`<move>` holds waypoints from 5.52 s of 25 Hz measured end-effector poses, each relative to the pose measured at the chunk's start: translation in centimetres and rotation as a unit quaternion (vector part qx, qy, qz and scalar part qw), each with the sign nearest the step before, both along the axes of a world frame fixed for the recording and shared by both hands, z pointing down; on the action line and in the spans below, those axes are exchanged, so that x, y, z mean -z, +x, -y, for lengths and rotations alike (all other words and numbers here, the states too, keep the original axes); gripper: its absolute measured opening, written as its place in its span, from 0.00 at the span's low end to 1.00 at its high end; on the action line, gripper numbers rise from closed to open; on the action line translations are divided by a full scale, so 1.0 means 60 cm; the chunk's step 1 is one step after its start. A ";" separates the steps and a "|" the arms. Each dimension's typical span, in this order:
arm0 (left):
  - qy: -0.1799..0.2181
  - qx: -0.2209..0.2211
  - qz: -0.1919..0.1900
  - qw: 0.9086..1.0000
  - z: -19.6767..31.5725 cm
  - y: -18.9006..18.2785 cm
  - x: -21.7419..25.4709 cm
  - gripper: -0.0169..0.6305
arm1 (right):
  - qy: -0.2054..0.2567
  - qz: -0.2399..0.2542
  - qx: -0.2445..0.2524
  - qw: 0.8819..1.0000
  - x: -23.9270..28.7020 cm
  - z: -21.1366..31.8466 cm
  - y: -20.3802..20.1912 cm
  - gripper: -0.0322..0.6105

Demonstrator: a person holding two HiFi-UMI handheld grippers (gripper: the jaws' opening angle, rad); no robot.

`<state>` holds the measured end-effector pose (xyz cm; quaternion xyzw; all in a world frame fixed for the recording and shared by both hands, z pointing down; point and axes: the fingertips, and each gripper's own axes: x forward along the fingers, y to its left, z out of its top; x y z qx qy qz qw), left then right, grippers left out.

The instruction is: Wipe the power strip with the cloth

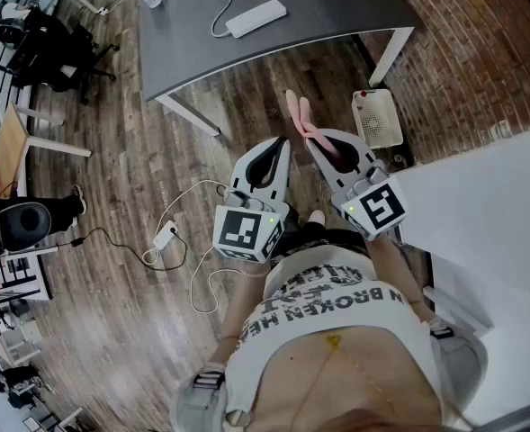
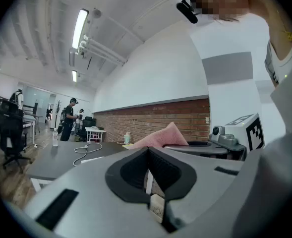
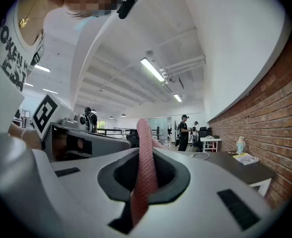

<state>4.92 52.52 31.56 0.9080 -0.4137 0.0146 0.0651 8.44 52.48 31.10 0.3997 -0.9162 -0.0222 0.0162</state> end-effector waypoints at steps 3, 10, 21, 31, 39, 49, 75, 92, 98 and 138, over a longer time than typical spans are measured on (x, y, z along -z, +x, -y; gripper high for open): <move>0.001 0.003 0.001 1.000 0.001 0.012 0.000 0.04 | -0.010 0.025 -0.002 1.000 0.005 0.001 0.012 0.08; -0.011 0.002 0.003 1.000 0.008 0.034 -0.019 0.04 | -0.013 0.039 -0.011 0.999 -0.003 0.012 0.049 0.08; -0.025 -0.020 -0.004 0.999 0.143 0.040 -0.052 0.04 | -0.022 0.023 -0.057 0.998 -0.034 0.140 0.084 0.08; -0.029 -0.070 -0.008 0.997 0.373 0.015 -0.050 0.04 | -0.021 0.018 -0.086 0.996 -0.026 0.369 0.042 0.08; -0.036 -0.099 -0.009 0.994 0.503 -0.038 -0.061 0.04 | -0.020 0.009 -0.108 0.994 -0.026 0.501 -0.016 0.08; -0.045 -0.078 -0.018 0.996 0.551 -0.087 -0.080 0.04 | -0.028 -0.022 -0.078 0.996 -0.036 0.562 -0.084 0.08; -0.047 0.064 -0.011 0.997 0.822 -0.069 -0.082 0.04 | -0.043 -0.019 0.063 0.997 -0.051 0.849 -0.050 0.08; -0.054 0.162 0.037 0.985 0.919 -0.046 -0.104 0.04 | -0.060 -0.023 0.144 0.987 -0.074 0.945 0.007 0.08; -0.054 0.151 0.027 0.987 0.940 -0.081 -0.100 0.04 | -0.066 -0.027 0.136 0.988 -0.076 0.956 -0.032 0.08; -0.079 0.087 0.010 0.993 1.007 -0.179 -0.169 0.04 | -0.101 -0.081 0.133 0.983 -0.164 1.020 -0.175 0.08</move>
